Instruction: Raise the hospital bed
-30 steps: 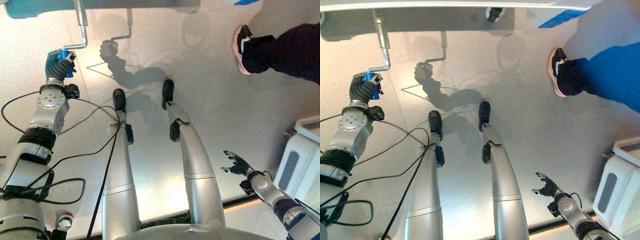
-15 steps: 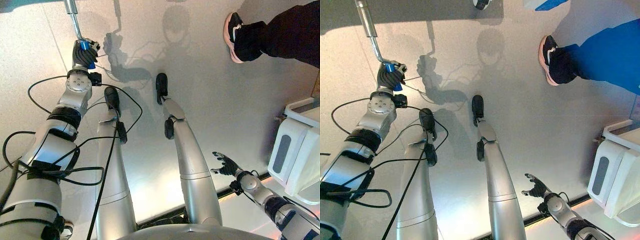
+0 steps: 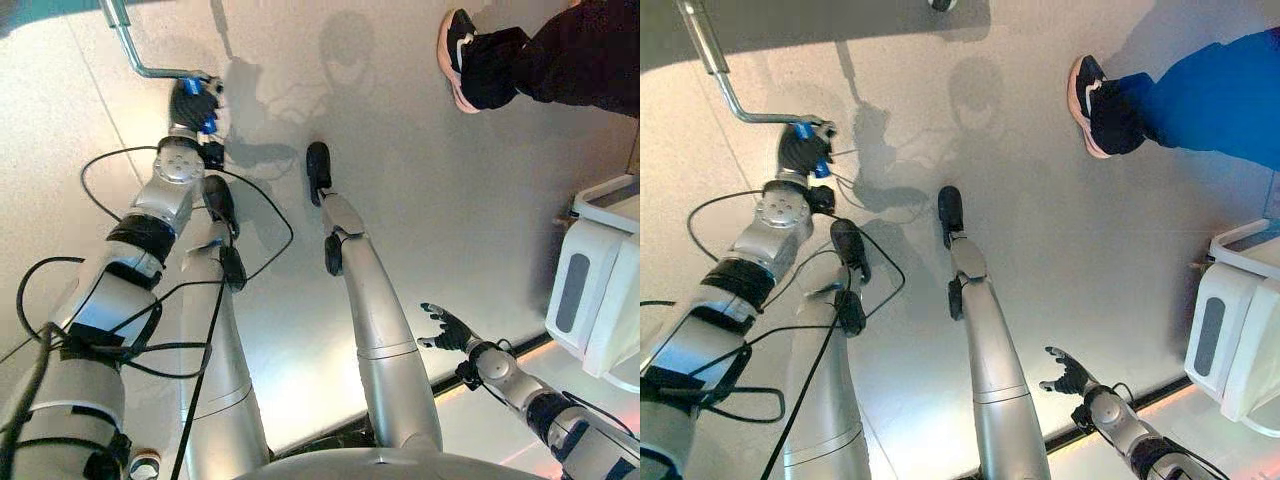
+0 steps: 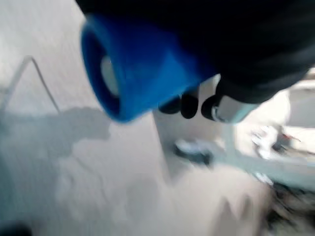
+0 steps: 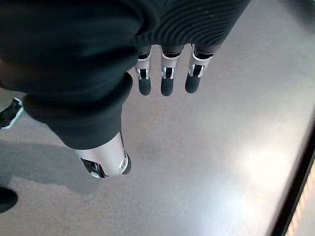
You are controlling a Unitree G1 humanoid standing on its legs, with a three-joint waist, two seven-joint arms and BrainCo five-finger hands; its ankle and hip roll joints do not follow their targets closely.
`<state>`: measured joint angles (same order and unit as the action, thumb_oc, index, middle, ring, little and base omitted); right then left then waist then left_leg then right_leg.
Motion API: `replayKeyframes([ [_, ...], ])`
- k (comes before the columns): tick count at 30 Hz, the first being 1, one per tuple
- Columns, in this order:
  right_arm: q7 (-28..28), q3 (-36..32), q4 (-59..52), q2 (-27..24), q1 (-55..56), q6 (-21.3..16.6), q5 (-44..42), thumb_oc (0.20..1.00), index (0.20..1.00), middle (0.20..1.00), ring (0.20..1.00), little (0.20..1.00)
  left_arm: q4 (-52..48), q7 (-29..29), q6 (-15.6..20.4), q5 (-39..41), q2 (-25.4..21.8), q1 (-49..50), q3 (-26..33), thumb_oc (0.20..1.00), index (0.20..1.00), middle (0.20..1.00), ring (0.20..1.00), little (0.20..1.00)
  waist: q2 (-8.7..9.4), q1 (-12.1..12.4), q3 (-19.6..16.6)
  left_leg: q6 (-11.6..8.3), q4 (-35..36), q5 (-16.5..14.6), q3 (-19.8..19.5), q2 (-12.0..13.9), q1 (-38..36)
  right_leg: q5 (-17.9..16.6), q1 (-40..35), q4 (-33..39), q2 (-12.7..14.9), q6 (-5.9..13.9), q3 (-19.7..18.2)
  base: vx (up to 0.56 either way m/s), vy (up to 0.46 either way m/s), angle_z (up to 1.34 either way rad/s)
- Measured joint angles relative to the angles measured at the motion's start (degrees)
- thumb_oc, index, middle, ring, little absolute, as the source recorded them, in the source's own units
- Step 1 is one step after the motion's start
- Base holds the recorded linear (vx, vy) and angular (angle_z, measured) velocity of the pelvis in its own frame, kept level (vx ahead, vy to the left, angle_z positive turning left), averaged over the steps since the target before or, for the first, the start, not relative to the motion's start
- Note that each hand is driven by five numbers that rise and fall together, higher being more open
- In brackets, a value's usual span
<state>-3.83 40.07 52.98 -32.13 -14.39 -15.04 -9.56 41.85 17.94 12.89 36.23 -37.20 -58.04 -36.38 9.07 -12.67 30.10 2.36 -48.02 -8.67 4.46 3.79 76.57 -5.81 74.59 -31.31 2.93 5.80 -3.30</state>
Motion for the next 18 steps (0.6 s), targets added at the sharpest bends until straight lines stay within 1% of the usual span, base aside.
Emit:
replayKeyframes([
  [2,-0.42,-0.19,0.02,0.01,0.02,0.01,0.4,1.0,1.0,1.0,1.0,1.0,-2.16,-0.67,-0.11,1.65,-1.08,2.16,-0.97,0.2,0.2,0.2,0.2,0.2,-0.01,-0.2,0.0,0.0,3.42,0.81,1.09,-0.45,-3.53,-0.13,-2.67,2.62,0.74,0.07,-0.09,-0.06,-0.032,0.02],
  [3,-0.51,-0.25,0.16,-0.01,0.28,0.02,1.23,1.0,1.0,1.0,1.0,1.0,-2.46,-1.04,-0.12,1.78,-1.22,3.15,-1.53,0.2,0.2,0.2,0.2,0.2,-0.01,-0.45,0.0,-0.3,4.94,1.27,1.71,-0.98,-5.44,-0.61,-3.84,3.09,1.42,-0.32,-0.16,-0.06,-0.041,0.05],
  [4,-0.51,-0.33,0.3,0.03,0.32,0.03,1.43,1.0,1.0,1.0,1.0,1.0,-2.46,-1.21,-0.12,1.79,-1.3,3.4,-2.0,0.2,0.2,0.2,0.2,0.2,-0.01,-0.43,0.01,-0.39,5.25,1.23,1.89,-1.07,-6.1,-0.64,-4.18,3.0,1.48,-0.27,-0.27,-0.04,-0.03,0.04],
  [6,-0.66,-1.65,0.45,0.7,0.39,0.04,2.21,1.0,1.0,1.0,1.0,1.0,-4.6,-3.05,-0.2,4.07,-3.47,5.28,-3.58,0.2,0.2,0.2,0.2,0.2,-0.04,-0.39,0.02,-0.83,5.94,0.98,1.86,-1.04,-7.98,0.01,-5.41,2.36,1.36,-0.9,-0.25,-0.01,-0.022,0.0],
  [8,-0.72,-2.31,0.43,0.8,0.38,0.07,2.47,1.0,1.0,1.0,1.0,1.0,-5.88,-3.94,-0.2,5.36,-3.88,6.26,-3.64,0.2,0.2,0.2,0.2,0.2,-0.1,-0.19,0.06,-1.05,5.87,1.01,1.88,-1.21,-8.76,0.77,-5.47,1.02,1.49,-1.2,-0.26,-0.02,-0.026,0.07],
  [9,-0.79,-2.93,0.37,0.99,0.29,0.04,2.71,1.0,1.0,1.0,1.0,1.0,-8.03,-4.7,-0.38,6.62,-5.65,7.45,-3.4,0.2,0.2,0.2,0.2,0.2,-0.2,0.47,0.12,-1.2,6.15,0.96,1.87,-1.25,-9.47,1.21,-5.79,0.51,1.73,-1.47,0.0,-0.02,-0.014,0.08],
  [10,-0.8,-3.43,0.5,1.2,0.38,0.06,2.73,1.0,1.0,1.0,1.0,1.0,-9.78,-5.24,-0.52,7.34,-5.91,8.36,-3.67,0.2,0.2,0.2,0.2,0.2,-0.2,0.12,0.12,-1.28,6.41,1.01,1.96,-1.28,-9.87,1.28,-5.94,0.48,1.75,-1.54,0.02,-0.01,-0.006,0.05],
  [11,-0.83,-3.72,0.78,1.39,0.42,0.05,2.78,1.0,1.0,1.0,1.0,1.0,-11.82,-5.91,-0.64,8.18,-7.96,9.94,-4.57,0.2,0.2,0.2,0.2,0.2,-0.24,0.89,0.14,-1.56,7.45,1.22,1.99,-1.52,-11.18,1.48,-6.79,0.39,2.17,-1.76,0.02,-0.02,-0.01,0.09],
  [12,-0.76,-3.86,1.31,1.6,0.4,0.06,3.44,1.0,1.0,1.0,1.0,1.0,-13.1,-7.44,-1.56,8.47,-10.04,11.08,-5.23,0.2,0.2,0.2,0.2,0.2,-0.25,1.15,0.15,-1.81,8.95,1.65,2.03,-1.91,-12.61,1.66,-7.6,0.48,2.48,-1.95,0.02,-0.02,-0.018,0.13],
  [13,-0.77,-3.95,1.39,1.74,0.52,0.06,3.54,1.0,1.0,1.0,1.0,1.0,-14.94,-7.92,-1.97,8.5,-10.73,11.7,-5.55,0.2,0.2,0.2,0.2,0.2,-0.23,0.76,0.14,-2.06,9.76,1.94,1.97,-2.12,-13.12,1.73,-7.92,0.77,2.58,-1.97,0.15,-0.01,-0.023,0.15],
  [14,-0.69,-4.25,1.61,1.79,0.64,0.06,3.92,1.0,1.0,1.0,1.0,1.0,-16.19,-8.99,-2.8,9.95,-12.93,11.97,-5.79,0.2,0.2,0.2,0.2,0.2,-0.29,1.14,0.17,-2.32,11.11,2.63,1.78,-2.21,-14.08,1.87,-8.72,1.31,2.82,-1.99,0.4,0.0,-0.015,0.14],
  [15,-0.51,-4.41,1.62,1.81,1.07,0.03,4.11,1.0,1.0,1.0,1.0,1.0,-17.14,-9.49,-3.55,11.01,-14.32,12.05,-6.26,0.2,0.2,0.2,0.2,0.2,-0.31,0.94,0.18,-2.74,12.04,3.11,1.57,-2.25,-14.49,1.87,-8.88,1.5,2.89,-2.3,0.82,0.0,-0.011,0.1],
  [16,-0.46,-4.51,1.77,1.8,1.22,0.04,4.42,1.0,1.0,1.0,1.0,1.0,-17.41,-9.6,-3.57,11.43,-14.67,12.15,-6.3,0.2,0.2,0.2,0.2,0.2,-0.33,0.91,0.2,-2.83,12.39,3.38,1.48,-2.23,-14.59,1.88,-8.87,1.63,2.83,-2.47,0.96,-0.01,-0.001,0.08],
  [17,-0.3,-5.16,2.77,1.92,1.31,0.01,4.52,1.0,1.0,1.0,1.0,1.0,-19.37,-9.97,-3.74,12.61,-16.64,12.94,-6.11,0.2,0.2,0.2,0.2,0.2,-0.64,1.25,0.39,-3.25,13.36,3.83,1.15,-2.21,-14.84,1.92,-8.9,1.7,2.89,-2.89,1.4,-0.01,0.002,0.08],
  [18,-0.15,-5.7,4.19,2.12,1.43,0.04,4.62,1.0,1.0,1.0,1.0,1.0,-22.12,-11.27,-4.35,14.2,-19.47,13.94,-6.16,0.2,0.2,0.2,0.2,0.2,-0.77,1.08,0.48,-3.73,13.98,4.28,0.72,-2.2,-15.08,1.98,-8.86,1.76,2.84,-3.67,2.04,-0.01,0.005,0.09],
])
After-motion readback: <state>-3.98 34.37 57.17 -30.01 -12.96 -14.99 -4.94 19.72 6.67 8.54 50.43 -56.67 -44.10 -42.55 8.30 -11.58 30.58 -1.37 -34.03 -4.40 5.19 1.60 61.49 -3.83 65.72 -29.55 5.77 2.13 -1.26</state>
